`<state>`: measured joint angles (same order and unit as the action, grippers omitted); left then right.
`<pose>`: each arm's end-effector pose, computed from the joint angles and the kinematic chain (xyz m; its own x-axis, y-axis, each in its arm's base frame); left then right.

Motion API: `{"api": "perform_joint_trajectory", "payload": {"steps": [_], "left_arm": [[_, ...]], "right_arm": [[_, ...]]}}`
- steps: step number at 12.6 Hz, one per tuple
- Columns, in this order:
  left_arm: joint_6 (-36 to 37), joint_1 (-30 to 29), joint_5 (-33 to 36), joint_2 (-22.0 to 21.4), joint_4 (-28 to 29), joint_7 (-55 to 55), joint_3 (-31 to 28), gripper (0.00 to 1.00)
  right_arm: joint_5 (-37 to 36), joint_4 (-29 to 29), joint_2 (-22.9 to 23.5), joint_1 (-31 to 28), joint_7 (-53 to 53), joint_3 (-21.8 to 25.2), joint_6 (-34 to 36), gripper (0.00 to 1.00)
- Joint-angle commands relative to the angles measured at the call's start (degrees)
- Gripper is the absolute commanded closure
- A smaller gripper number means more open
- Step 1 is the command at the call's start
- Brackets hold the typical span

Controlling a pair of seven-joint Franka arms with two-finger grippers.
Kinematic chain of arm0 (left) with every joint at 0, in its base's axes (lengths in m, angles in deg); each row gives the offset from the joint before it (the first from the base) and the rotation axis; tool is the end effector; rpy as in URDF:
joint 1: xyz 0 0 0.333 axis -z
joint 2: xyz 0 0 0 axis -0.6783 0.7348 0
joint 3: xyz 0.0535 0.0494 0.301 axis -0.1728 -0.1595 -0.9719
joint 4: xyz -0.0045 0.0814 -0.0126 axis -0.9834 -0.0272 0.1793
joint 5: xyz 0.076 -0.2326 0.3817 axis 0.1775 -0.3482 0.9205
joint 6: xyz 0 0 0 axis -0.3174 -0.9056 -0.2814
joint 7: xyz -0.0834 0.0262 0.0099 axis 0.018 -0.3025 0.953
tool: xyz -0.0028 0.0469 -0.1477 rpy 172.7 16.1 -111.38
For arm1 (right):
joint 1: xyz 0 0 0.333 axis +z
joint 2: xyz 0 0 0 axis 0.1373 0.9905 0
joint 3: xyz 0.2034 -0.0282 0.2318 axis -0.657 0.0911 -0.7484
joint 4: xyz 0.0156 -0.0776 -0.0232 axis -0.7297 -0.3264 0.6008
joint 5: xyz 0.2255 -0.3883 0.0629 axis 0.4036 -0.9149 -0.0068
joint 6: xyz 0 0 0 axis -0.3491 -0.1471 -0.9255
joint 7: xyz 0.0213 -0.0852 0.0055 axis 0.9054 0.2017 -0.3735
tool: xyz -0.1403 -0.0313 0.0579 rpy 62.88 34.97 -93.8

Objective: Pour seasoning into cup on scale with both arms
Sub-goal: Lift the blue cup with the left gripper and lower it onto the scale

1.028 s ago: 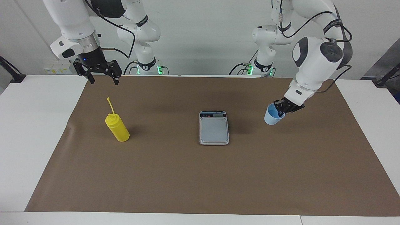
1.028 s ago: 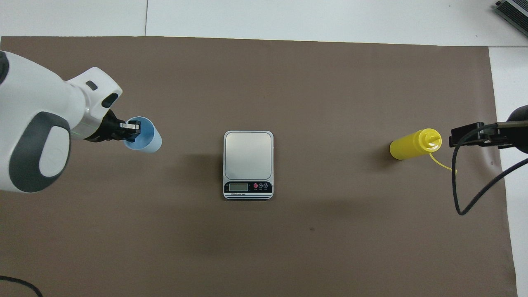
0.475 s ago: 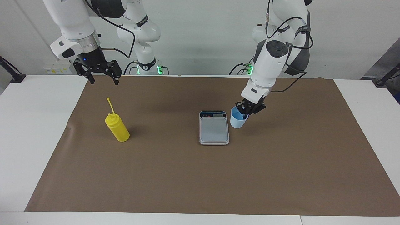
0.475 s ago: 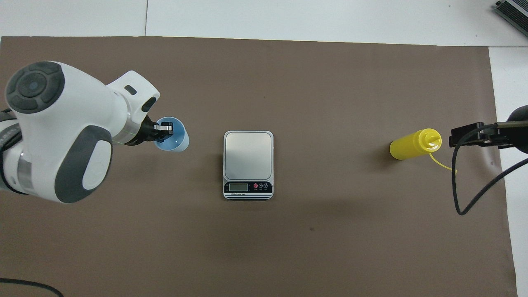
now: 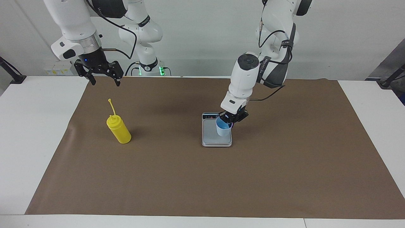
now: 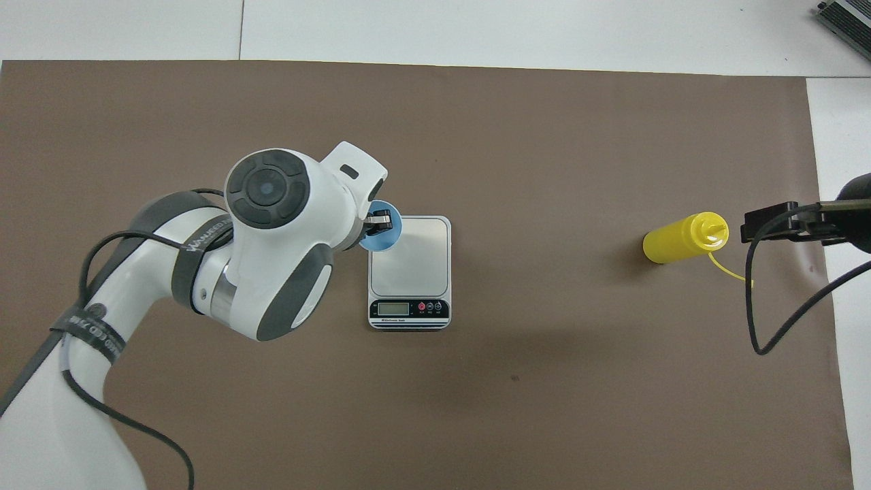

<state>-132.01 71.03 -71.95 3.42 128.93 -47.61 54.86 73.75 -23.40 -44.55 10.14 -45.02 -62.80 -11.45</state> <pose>0.5940 -0.3873 0.3365 0.9903 0.1157 0.0768 0.1103 -0.9914 0.0711 0.6019 -0.0036 0.5726 0.9987 -0.0497 0.0111 -0.0499 -0.9984 0.0249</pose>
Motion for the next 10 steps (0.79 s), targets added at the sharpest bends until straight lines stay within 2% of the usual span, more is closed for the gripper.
{"api": "perform_joint_trajectory", "payload": {"steps": [1,5,10], "left_arm": [[-1.79,0.86,1.66,0.99,-0.66,1.27,-0.7,1.0],[-3.9,2.09,1.74,0.82,2.68,1.62,-0.79,1.0],[-5.65,2.18,1.74,0.73,3.65,1.8,-0.7,1.0]], "right_arm": [[0.61,-1.25,-1.13,-0.58,0.95,-0.29,0.18,0.0],[0.69,-1.26,-1.13,-0.58,0.95,-0.29,0.18,0.0],[0.7,-1.26,-1.22,-0.58,0.95,-0.29,0.18,0.0]]}}
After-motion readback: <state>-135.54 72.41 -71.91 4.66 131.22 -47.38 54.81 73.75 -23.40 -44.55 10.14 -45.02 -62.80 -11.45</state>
